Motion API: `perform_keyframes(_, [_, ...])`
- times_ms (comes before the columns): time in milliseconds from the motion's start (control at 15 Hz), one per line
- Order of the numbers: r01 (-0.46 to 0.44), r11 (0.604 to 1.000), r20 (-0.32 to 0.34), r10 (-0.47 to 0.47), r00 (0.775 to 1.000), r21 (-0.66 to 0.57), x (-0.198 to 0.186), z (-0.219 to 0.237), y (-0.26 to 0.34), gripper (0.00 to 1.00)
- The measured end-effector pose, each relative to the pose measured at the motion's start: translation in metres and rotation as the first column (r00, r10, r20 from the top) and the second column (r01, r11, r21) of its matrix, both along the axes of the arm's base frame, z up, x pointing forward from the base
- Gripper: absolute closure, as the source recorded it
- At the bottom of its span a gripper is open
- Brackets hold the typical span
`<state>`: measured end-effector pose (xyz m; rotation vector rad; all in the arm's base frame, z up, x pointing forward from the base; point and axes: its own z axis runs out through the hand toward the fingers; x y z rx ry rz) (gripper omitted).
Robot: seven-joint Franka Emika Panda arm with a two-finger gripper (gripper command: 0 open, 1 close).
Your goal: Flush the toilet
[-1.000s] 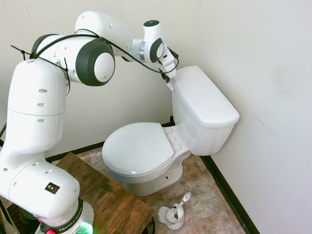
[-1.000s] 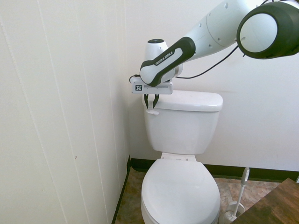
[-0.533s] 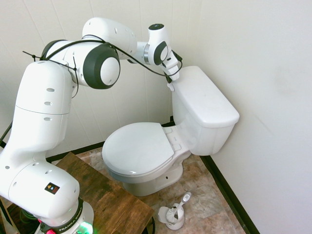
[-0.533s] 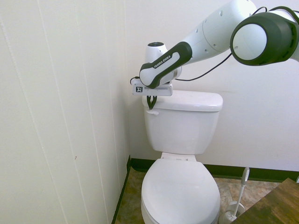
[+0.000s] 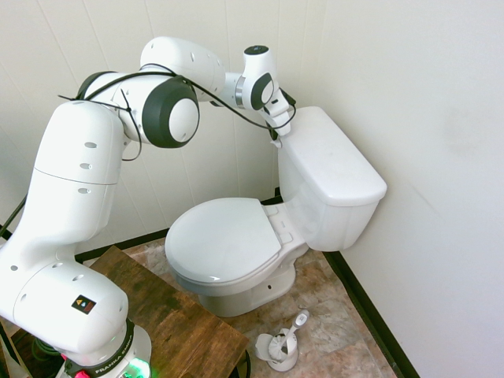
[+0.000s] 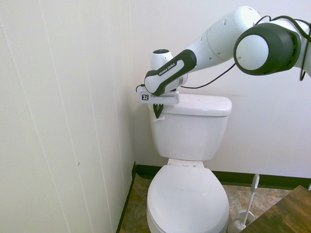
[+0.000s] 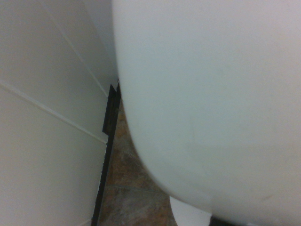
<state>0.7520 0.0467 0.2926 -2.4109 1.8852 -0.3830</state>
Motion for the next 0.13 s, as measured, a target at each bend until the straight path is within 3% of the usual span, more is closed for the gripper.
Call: perform_keyframes(133, [0.005, 1.000, -0.013, -0.005, 1.000, 0.000, 0.0024, 0.0004, -0.0002, 1.00])
